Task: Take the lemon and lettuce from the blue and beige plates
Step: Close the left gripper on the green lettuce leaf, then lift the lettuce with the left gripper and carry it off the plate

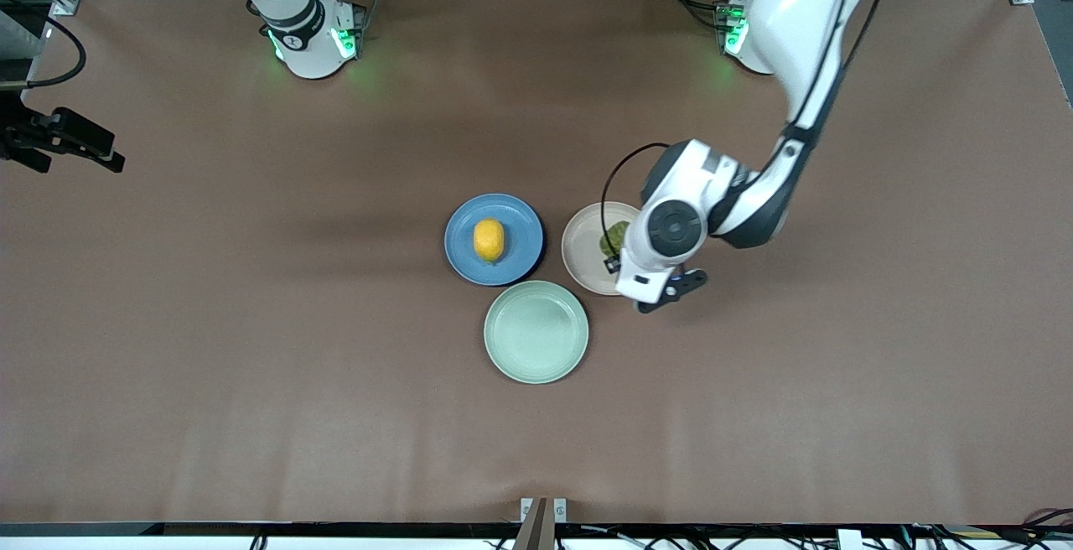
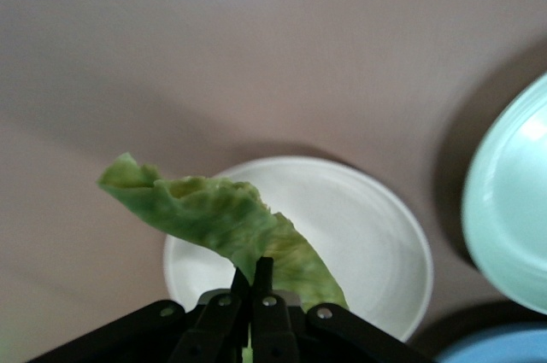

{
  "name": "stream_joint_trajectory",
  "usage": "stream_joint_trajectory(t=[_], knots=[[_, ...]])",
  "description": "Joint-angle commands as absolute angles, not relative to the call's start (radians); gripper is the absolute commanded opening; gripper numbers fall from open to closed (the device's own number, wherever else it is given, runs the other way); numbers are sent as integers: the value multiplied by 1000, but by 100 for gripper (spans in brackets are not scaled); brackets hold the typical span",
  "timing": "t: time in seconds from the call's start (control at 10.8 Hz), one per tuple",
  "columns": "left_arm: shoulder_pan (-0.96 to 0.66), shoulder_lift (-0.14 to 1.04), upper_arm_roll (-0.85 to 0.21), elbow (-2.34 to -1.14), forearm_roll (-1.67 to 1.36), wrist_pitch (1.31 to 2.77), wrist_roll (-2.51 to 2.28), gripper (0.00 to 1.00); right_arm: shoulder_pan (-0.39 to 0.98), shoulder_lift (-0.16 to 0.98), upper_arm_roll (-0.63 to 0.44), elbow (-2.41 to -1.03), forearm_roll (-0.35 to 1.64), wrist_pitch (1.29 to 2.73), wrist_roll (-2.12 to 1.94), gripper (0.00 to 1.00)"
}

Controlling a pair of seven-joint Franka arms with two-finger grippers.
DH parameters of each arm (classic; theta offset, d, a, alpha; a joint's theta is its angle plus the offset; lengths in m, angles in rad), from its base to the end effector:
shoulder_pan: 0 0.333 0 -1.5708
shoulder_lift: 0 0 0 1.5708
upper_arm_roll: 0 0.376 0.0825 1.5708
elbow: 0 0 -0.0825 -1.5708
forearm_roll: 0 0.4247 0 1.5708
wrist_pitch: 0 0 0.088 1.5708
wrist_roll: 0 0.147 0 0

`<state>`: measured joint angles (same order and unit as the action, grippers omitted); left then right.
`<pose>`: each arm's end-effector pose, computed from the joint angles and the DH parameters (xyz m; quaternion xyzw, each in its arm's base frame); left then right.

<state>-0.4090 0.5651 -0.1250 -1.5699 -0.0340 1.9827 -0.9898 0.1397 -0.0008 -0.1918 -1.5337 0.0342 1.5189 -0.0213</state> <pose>0.6402 -0.3690 0.2933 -0.9668 -0.2397 0.0874 0.0156 0.5889 -0.0256 0.6595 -0.9997 0.0146 0.0064 0.0174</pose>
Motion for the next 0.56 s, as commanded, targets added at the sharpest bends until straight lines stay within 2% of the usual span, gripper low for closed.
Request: stream_joint_trajectory(t=[0.0, 0.47], knots=[[-304, 459, -130, -1591, 3, 1921, -903, 0, 138, 9, -190, -1512, 31, 1503, -5, 100], [-88, 456, -130, -1598, 54, 1907, -567, 0, 138, 9, -190, -1513, 31, 1503, -5, 100]])
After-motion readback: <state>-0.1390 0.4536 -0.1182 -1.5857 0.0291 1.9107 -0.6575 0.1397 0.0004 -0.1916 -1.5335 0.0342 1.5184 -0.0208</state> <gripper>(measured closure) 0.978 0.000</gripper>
